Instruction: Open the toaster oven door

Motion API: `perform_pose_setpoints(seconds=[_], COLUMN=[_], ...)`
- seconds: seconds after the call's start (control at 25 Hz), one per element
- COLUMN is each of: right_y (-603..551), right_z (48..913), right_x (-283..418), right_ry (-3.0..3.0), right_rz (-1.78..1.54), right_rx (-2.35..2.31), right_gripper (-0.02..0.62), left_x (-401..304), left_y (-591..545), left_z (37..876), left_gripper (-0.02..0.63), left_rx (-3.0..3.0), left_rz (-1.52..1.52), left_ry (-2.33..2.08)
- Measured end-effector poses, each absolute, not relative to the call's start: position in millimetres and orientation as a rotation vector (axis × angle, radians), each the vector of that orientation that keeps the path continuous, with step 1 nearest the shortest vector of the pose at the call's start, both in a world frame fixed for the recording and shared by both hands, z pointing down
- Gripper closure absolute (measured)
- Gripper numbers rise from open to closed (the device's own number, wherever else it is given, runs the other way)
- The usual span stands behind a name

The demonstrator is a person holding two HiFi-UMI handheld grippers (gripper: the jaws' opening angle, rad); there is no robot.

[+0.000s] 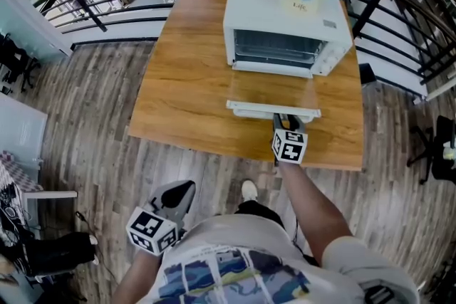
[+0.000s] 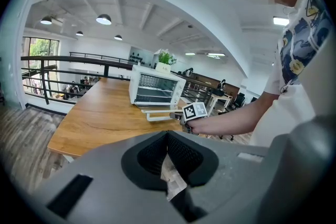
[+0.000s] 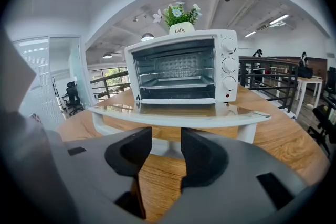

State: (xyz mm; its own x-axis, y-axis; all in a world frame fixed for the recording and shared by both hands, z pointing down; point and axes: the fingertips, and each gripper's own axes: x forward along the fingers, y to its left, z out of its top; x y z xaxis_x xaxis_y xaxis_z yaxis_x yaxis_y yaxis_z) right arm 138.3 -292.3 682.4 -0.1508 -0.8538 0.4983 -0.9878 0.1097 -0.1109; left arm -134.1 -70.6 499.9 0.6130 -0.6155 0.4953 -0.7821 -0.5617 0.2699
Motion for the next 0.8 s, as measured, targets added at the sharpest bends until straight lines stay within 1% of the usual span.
perform_pose_setpoints(seconds=[0.8], right_y=[-290], right_z=[716], right_x=[141], right_ry=[-2.070], right_rz=[0.653], right_rx=[1.808], right_gripper=[0.436], left_x=[-126], left_y=[-77], left_z=[502], left_gripper=[0.603], left_rx=[2.356], left_rz=[0.492], left_ry=[-1.113])
